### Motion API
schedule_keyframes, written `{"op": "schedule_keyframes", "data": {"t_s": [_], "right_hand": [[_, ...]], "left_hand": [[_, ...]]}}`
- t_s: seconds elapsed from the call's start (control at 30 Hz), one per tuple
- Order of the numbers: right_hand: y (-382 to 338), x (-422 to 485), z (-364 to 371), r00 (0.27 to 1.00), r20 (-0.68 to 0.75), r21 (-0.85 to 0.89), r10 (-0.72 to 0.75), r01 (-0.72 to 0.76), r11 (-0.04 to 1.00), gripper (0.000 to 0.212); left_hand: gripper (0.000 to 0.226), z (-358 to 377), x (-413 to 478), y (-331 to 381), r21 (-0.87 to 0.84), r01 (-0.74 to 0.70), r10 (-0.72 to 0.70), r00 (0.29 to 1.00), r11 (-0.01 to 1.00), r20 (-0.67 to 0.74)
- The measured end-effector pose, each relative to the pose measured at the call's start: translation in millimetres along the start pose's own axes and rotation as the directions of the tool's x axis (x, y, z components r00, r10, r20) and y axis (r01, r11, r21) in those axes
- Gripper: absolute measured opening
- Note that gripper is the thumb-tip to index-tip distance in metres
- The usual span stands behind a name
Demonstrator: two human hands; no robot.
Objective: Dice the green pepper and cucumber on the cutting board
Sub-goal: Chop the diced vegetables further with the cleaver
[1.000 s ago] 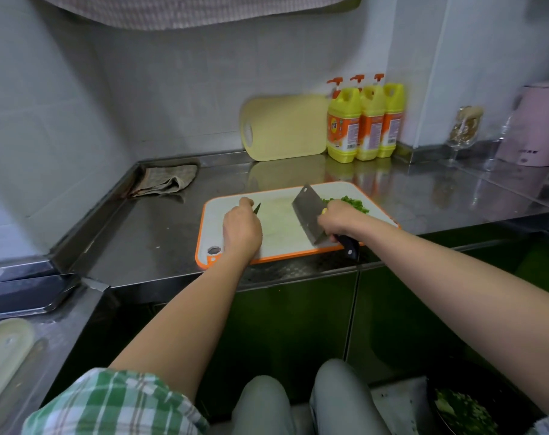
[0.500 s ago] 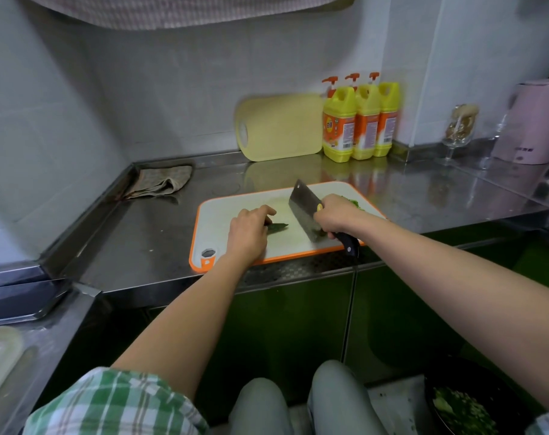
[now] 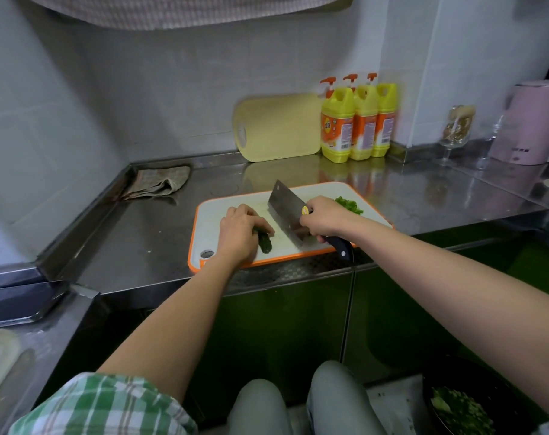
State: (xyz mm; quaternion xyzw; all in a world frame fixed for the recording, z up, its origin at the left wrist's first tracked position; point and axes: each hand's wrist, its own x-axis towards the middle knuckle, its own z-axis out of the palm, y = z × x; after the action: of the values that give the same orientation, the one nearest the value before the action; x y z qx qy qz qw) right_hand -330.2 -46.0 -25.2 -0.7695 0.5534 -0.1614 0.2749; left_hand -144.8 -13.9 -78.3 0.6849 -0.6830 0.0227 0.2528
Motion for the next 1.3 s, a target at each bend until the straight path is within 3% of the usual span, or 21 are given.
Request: {"op": "schedule_keyframes", "data": {"t_s": [0.17,0.33,0.53,0.83,1.2,1.3], "right_hand": [[-7,-1,3,1.000,0.004,0.002,-0.001,0.001,1.000,0.014],[-18,-4,9,0.999,0.032,0.013,-0.027,0.027,1.000,0.014],[-34,-11,6,0.994,0.101,-0.066,-0.031,0.037,0.997,0.010],[-53,-18,5,0.989,0.145,-0.274,0.026,0.014,0.961,0.026],[-70,-23,12,0.978,0.206,-0.378,0.000,0.080,0.923,0.015],[-70,-24,22,0.983,0.181,-0.385,0.011,0.061,0.921,0.023]], "left_hand": [[0.039,1,-1,3,-0.027,0.165,-0.165,0.986,0.986,-0.025],[0.046,-1,-13,-3,-0.055,0.271,-0.268,0.962,0.961,0.058],[0.064,-7,-18,-3,-0.060,0.249,-0.239,0.961,0.967,0.143],[0.052,-7,-19,-10,-0.027,0.173,-0.165,0.971,0.985,0.175],[0.053,-6,-12,-16,-0.010,0.198,-0.191,0.954,0.980,0.231],[0.051,-6,-11,-19,-0.009,0.192,-0.183,0.948,0.981,0.262]]}}
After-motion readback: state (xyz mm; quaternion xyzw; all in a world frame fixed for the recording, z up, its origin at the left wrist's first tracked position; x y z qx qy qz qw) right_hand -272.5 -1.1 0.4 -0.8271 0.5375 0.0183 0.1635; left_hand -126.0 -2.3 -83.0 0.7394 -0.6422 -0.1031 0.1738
